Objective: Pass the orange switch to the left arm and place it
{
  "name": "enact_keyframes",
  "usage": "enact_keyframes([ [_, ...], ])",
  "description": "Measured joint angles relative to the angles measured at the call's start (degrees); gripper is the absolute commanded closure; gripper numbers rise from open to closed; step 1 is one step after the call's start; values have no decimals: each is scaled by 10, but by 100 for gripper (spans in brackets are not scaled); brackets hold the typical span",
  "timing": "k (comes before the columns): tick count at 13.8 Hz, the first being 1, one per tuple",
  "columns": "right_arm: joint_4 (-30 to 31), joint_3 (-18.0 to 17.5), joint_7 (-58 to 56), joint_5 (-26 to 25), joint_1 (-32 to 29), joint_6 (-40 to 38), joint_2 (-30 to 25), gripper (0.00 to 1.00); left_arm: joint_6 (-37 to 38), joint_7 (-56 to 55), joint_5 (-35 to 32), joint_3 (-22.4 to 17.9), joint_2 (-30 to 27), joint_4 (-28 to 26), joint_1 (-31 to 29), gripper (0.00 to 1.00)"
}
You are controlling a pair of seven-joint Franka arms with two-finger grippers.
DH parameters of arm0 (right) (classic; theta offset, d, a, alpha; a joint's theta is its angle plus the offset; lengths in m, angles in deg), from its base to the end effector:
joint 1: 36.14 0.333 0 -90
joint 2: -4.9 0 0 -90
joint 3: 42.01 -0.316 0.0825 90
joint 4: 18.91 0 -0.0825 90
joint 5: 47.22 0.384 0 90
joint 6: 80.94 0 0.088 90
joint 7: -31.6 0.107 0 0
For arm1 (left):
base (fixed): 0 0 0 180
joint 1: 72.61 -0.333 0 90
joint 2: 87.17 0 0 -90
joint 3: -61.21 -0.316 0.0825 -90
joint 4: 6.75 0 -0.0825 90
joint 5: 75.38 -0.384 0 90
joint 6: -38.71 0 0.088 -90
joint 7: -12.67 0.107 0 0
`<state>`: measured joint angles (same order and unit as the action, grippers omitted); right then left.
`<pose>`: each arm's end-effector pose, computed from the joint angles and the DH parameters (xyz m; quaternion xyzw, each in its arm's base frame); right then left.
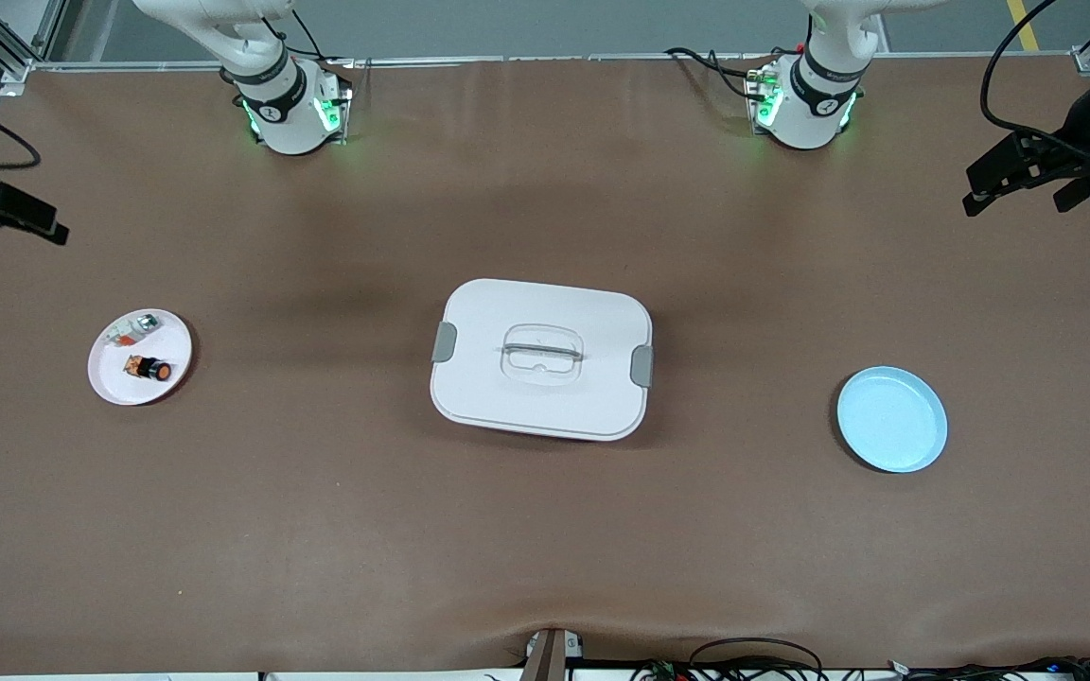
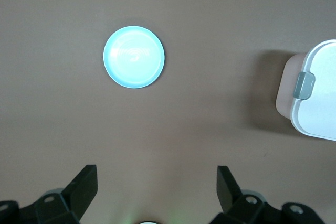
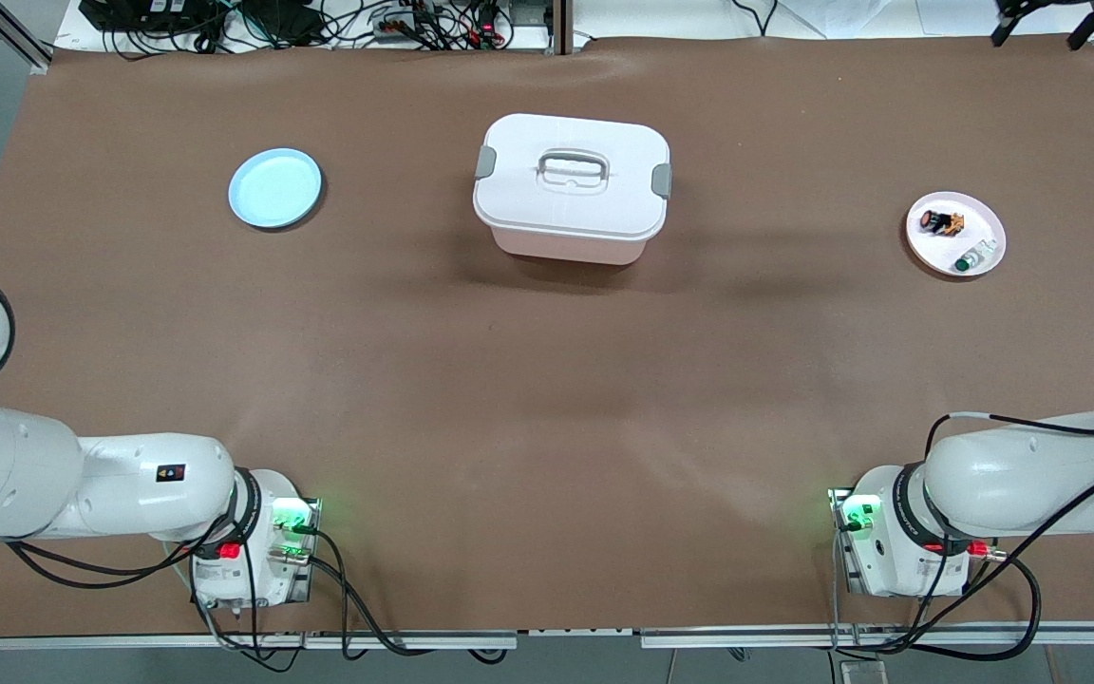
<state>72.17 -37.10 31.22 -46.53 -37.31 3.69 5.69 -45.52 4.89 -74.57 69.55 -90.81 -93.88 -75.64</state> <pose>0.5442 -0.0563 0.6006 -0.9968 0.0495 0.0627 0.0090 0.5214 -0.0531 0.6729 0.9998 0.0209 0.0058 0.0031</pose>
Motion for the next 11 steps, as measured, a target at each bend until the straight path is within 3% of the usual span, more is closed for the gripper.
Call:
enact_keyframes([
  [7, -9, 1, -9, -5, -33, 17, 81, 0, 0, 0, 0, 0, 0, 0, 0, 0],
  [11, -14, 1, -12, -14, -55, 45, 99, 0, 1, 0, 0, -1, 0, 0, -5, 0],
])
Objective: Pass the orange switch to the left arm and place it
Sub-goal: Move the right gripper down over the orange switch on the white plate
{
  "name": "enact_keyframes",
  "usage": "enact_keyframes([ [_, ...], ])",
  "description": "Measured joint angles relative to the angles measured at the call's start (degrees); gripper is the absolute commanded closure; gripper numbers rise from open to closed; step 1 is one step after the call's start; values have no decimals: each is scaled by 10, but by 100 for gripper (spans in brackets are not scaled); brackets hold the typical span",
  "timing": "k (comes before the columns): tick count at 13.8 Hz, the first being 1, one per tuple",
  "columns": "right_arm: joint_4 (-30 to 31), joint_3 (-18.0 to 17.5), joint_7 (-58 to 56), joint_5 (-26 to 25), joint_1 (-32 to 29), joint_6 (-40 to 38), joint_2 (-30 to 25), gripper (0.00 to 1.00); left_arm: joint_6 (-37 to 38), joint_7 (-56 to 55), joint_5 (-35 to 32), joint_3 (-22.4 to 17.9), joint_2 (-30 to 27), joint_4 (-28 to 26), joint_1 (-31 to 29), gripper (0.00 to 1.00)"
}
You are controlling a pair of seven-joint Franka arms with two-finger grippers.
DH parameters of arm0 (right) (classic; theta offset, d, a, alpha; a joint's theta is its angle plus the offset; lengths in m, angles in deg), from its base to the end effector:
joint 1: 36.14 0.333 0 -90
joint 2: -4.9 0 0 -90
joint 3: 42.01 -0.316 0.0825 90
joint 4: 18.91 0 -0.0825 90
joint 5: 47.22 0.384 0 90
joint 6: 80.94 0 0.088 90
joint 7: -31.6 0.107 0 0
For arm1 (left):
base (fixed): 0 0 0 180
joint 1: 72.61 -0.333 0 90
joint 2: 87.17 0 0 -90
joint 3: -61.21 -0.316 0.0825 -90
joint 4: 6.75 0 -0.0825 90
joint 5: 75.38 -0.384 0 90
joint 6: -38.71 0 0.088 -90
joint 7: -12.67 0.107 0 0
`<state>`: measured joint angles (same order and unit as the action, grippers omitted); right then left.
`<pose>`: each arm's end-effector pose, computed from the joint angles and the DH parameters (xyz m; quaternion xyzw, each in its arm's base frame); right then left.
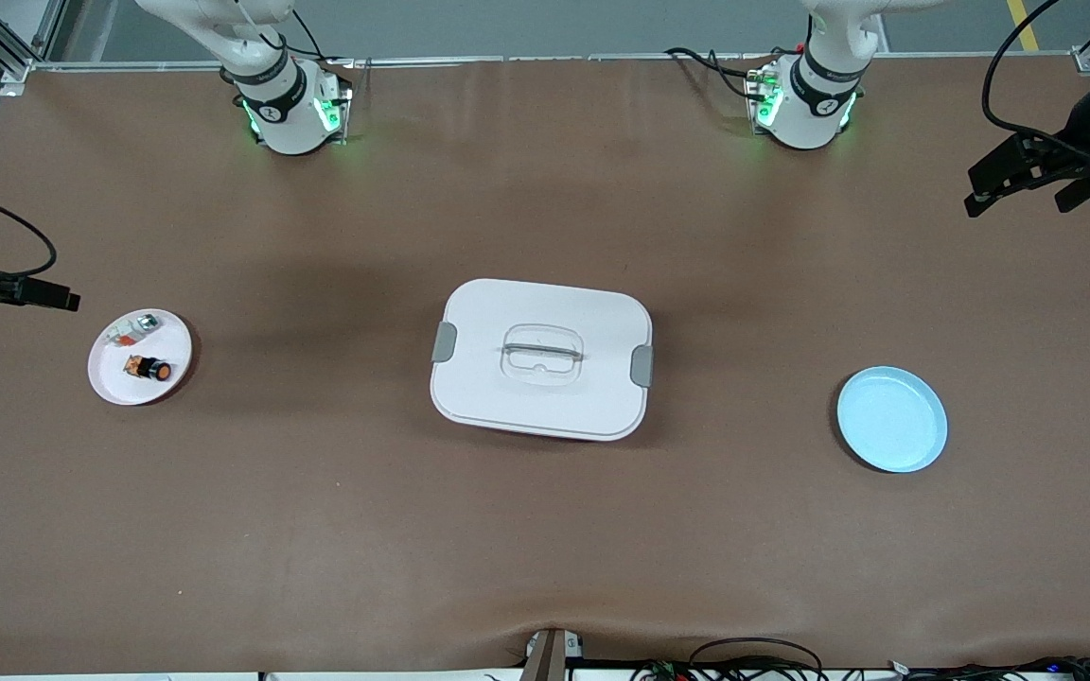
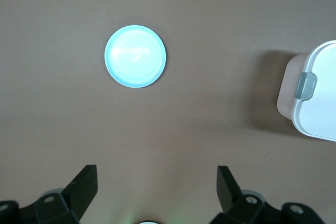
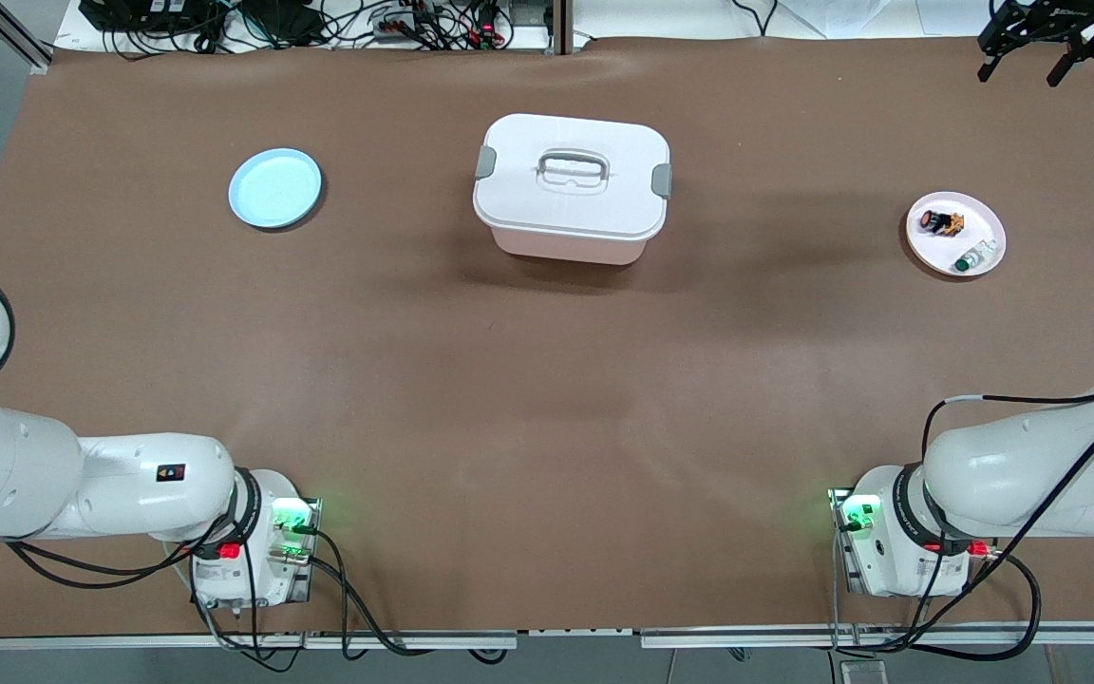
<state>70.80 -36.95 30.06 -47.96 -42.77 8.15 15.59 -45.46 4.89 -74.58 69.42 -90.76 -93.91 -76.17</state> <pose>0.5856 -0.1186 0.5183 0.9912 -0.0875 -0.0992 0.0032 0.5221 -0.0470 0.6721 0.9996 0.0267 0.0046 0.0030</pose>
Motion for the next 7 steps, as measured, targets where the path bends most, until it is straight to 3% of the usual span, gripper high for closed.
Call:
enact_keyframes([
  [7, 65, 1, -13, 0, -50, 90, 22, 0, 5, 0, 0, -1, 0, 0, -6, 0],
])
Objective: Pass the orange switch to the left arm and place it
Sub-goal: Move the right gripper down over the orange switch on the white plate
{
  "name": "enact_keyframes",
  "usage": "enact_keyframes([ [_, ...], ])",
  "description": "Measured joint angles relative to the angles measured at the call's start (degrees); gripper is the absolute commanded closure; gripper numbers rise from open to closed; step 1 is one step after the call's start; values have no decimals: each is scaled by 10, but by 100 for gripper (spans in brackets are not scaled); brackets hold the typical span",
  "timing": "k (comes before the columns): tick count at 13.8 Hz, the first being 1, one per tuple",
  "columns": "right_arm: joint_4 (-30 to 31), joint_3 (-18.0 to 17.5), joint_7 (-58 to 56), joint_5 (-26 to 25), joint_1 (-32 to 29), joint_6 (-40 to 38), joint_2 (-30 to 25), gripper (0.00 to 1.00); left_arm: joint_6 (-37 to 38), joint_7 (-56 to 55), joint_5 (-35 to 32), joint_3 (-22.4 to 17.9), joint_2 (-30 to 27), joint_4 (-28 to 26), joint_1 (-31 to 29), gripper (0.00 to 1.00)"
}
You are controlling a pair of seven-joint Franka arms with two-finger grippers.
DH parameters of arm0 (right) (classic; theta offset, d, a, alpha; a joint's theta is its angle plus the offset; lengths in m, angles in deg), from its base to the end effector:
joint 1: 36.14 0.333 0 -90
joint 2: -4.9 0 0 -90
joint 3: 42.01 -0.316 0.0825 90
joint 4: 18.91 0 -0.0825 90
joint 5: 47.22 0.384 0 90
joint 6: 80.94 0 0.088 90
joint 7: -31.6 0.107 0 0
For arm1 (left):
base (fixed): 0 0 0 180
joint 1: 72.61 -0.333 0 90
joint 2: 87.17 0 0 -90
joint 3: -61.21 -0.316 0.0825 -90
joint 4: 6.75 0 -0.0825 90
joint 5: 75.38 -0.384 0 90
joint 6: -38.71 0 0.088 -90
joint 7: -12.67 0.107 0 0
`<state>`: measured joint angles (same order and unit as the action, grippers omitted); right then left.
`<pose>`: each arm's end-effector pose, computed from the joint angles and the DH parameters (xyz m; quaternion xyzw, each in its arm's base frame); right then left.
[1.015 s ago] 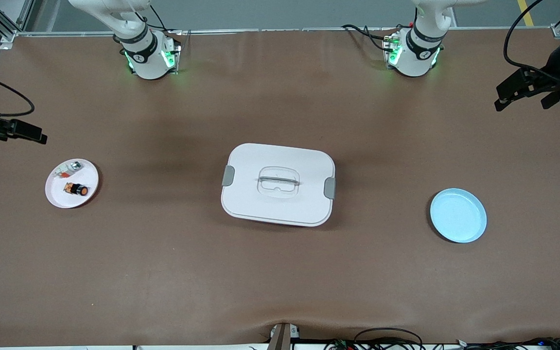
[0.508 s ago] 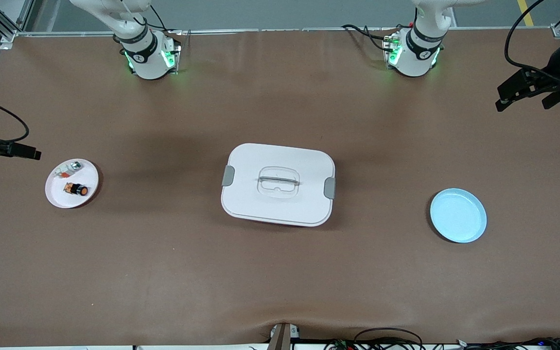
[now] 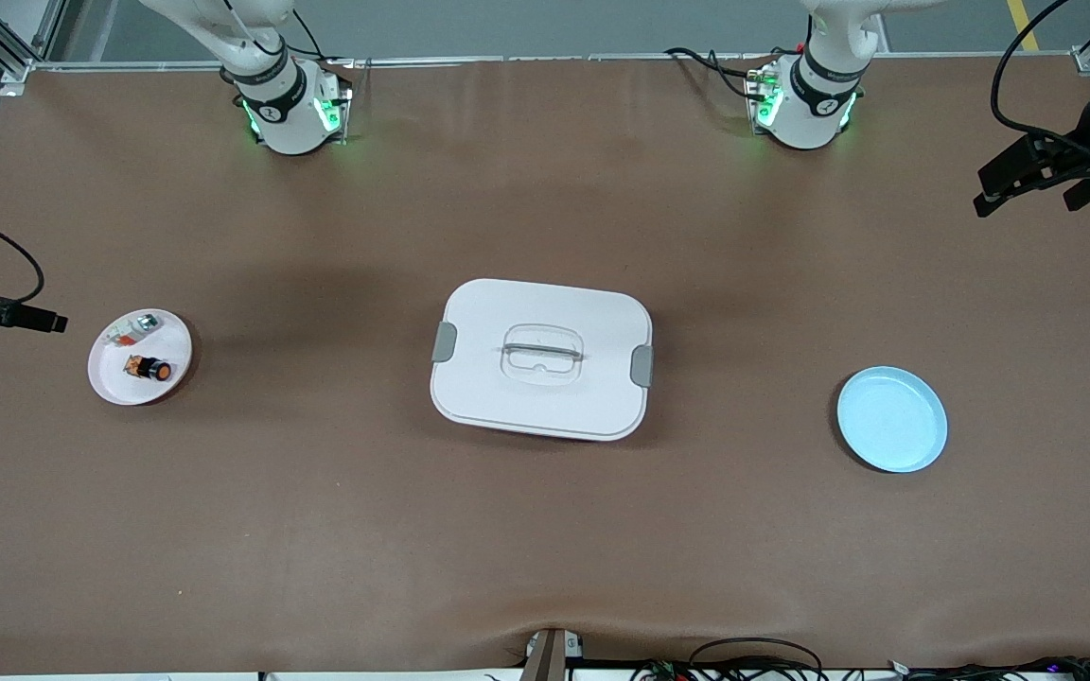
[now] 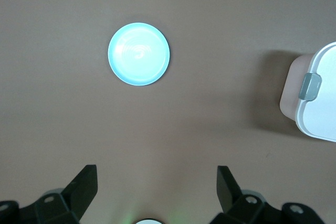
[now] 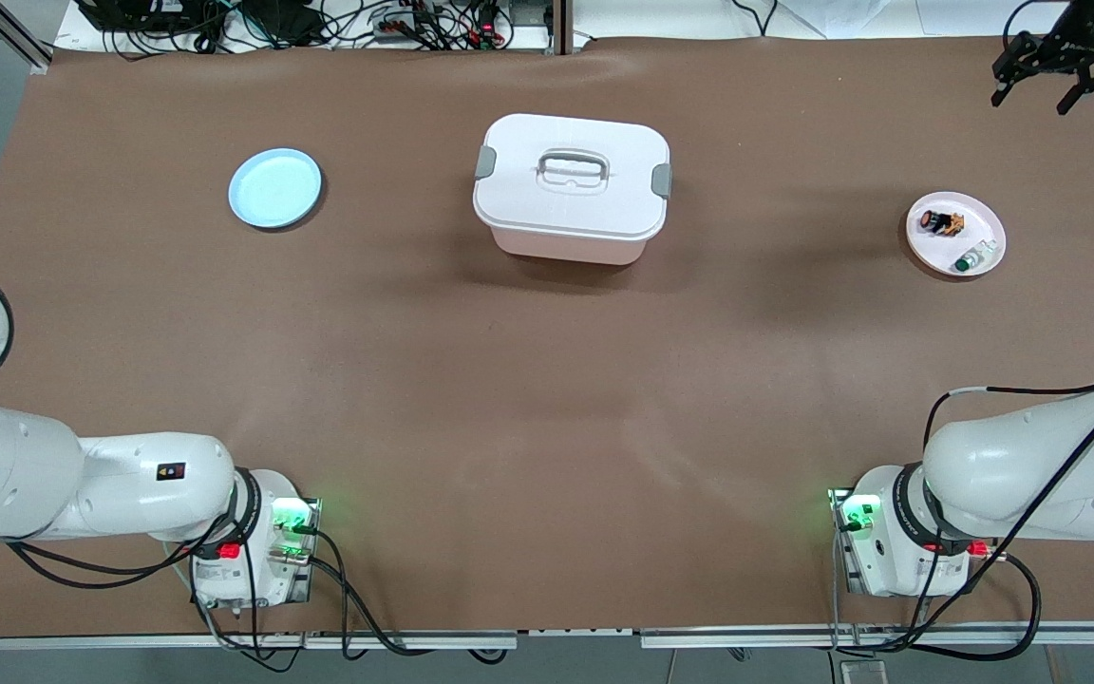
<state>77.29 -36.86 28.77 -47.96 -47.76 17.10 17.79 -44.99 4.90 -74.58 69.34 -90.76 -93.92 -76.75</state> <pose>0.5815 -0.1725 0.4537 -0.9881 0.1191 0.0972 0.0002 0.5218 -0.0409 0.6713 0.9995 0.0323 0.0005 0.0026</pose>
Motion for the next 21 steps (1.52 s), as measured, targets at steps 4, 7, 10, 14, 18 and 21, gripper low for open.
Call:
enact_keyframes([
  [4, 58, 0, -50, 0, -37, 76, 0, 0, 1, 0, 0, 0, 0, 0, 0, 0],
  [7, 104, 0, -78, 0, -70, 134, 1, 0, 2, 0, 0, 0, 0, -1, 0, 0],
  [10, 154, 0, -88, 17, -86, 193, 1, 0, 2, 0, 0, 1, 0, -1, 1, 0],
  [14, 230, -3, -91, 50, -88, 300, 3, 0, 2, 0, 0, 2, 0, -1, 1, 0],
  [18, 264, -10, -91, 53, -81, 381, 25, 0, 2, 0, 0, 2, 0, -2, 1, 0],
  [21, 264, -13, -91, 55, -74, 419, 52, 0, 2, 0, 0, 2, 0, -2, 1, 0],
])
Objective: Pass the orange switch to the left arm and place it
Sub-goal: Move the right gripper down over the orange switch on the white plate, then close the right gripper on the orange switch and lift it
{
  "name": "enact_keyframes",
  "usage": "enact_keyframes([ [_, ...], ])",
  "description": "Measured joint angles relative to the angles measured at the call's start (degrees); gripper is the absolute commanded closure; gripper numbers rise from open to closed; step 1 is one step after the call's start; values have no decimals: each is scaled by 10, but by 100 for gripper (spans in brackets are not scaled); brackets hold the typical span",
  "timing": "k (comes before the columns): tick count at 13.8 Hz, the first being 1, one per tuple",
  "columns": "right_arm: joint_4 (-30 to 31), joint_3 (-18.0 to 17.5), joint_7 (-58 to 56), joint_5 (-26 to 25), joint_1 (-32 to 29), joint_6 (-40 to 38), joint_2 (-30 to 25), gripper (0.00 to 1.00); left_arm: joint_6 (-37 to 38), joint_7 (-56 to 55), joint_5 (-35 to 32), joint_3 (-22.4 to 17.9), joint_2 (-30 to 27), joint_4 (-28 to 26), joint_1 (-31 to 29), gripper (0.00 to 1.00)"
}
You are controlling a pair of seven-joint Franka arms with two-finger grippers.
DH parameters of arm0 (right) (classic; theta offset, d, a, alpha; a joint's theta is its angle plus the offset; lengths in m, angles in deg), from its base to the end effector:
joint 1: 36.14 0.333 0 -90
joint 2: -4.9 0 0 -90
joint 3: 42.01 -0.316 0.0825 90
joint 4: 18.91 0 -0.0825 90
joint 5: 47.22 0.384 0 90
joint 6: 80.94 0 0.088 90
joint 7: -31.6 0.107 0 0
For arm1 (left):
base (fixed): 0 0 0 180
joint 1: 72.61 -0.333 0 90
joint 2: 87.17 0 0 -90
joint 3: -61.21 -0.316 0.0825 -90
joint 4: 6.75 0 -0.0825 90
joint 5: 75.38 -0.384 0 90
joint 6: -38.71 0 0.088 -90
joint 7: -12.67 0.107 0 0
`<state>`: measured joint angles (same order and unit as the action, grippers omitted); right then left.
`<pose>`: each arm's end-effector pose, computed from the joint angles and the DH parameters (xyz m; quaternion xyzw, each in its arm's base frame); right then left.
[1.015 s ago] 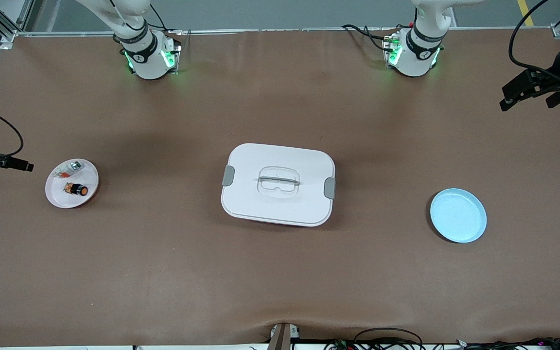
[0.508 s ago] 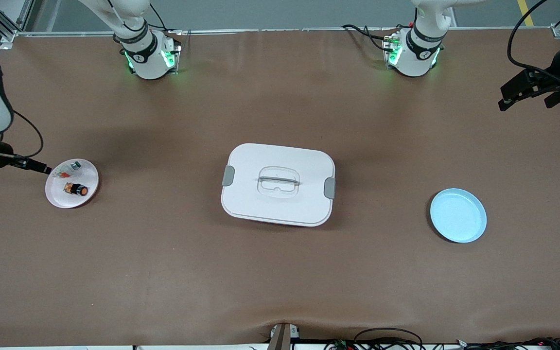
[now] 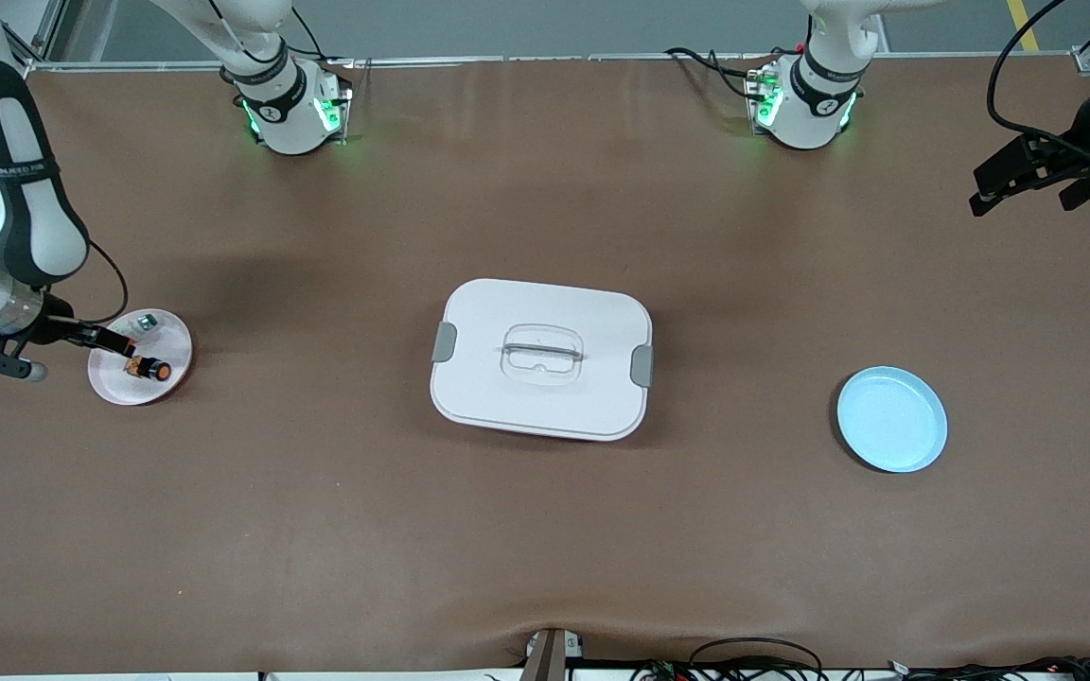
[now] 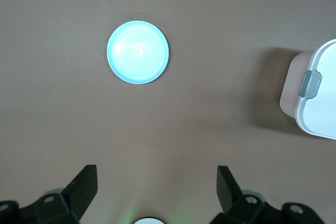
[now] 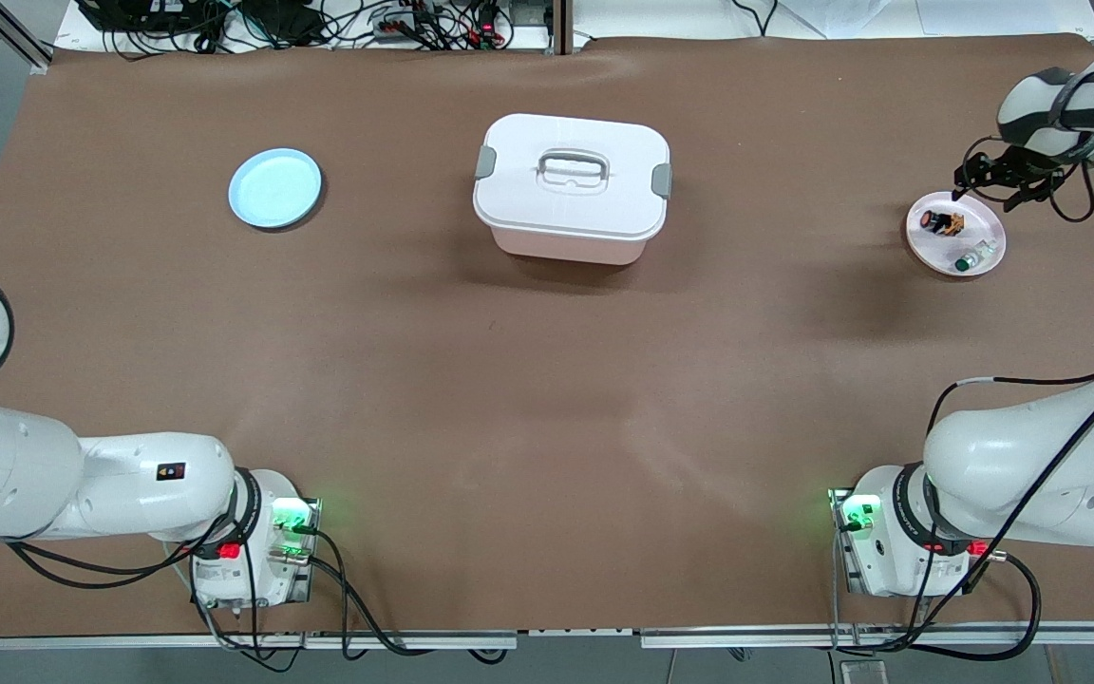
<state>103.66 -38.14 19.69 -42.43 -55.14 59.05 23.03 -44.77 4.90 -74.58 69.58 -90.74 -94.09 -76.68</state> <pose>0.5258 -0.2214 0.2551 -0.9919 0.1259 0.0005 0.0171 0.5213 -0.0437 0.6694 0.9996 0.0297 -0.0031 0.0021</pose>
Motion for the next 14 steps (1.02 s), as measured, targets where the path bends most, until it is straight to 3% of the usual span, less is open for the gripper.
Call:
enact_keyframes([
  [4, -1, -6, -7, 33, 1, 26, 31, 0, 0, 0, 0, 0, 0, 0, 0, 0],
  [14, -5, -13, -25, 39, 3, 70, 77, 0, 0, 0, 0, 0, 0, 0, 0, 0],
])
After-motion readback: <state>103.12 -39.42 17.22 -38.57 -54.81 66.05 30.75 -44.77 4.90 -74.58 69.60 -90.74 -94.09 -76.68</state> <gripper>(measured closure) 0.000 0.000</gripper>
